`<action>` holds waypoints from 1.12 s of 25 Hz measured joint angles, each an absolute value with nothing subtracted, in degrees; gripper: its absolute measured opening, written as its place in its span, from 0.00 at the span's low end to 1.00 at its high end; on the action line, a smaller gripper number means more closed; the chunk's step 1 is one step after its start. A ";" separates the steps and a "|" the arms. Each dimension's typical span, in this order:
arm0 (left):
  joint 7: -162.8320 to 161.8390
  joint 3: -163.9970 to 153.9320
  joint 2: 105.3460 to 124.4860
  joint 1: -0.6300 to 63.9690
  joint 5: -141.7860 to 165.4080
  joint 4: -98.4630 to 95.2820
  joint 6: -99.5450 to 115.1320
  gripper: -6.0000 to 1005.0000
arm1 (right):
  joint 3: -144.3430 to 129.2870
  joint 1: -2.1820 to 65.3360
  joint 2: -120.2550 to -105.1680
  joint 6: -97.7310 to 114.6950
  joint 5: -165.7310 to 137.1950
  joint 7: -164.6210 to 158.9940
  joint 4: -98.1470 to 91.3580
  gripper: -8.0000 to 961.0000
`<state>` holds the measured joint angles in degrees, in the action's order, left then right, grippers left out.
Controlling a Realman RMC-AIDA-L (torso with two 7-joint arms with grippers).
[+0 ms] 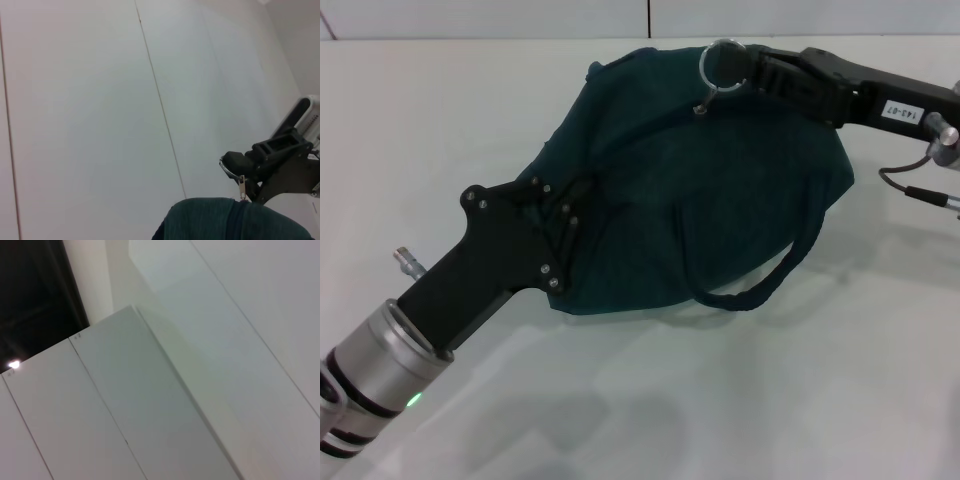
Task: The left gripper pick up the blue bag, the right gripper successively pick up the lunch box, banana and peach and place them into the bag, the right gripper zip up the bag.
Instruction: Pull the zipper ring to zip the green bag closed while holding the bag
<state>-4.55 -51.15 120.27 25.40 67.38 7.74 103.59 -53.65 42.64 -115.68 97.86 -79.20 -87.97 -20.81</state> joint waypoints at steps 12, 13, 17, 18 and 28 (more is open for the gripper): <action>-9.53 -51.15 120.23 24.95 66.81 6.94 105.01 0.04 | -53.61 39.45 -115.37 98.69 -77.32 -87.97 -21.37 0.05; -9.56 -51.15 120.23 24.96 66.77 6.94 105.02 0.04 | -53.61 39.03 -115.38 98.74 -77.16 -87.98 -21.40 0.05; -9.61 -51.15 120.27 24.96 66.64 6.94 105.03 0.04 | -53.55 37.76 -115.35 98.89 -76.53 -87.97 -21.45 0.05; -9.79 -51.16 120.27 24.96 66.63 6.94 105.03 0.04 | -53.52 37.50 -115.31 98.93 -76.42 -87.97 -21.45 0.05; -13.28 -50.66 120.12 23.44 66.54 6.18 105.49 0.04 | -51.42 34.17 -114.07 99.17 -76.22 -87.58 -21.57 0.06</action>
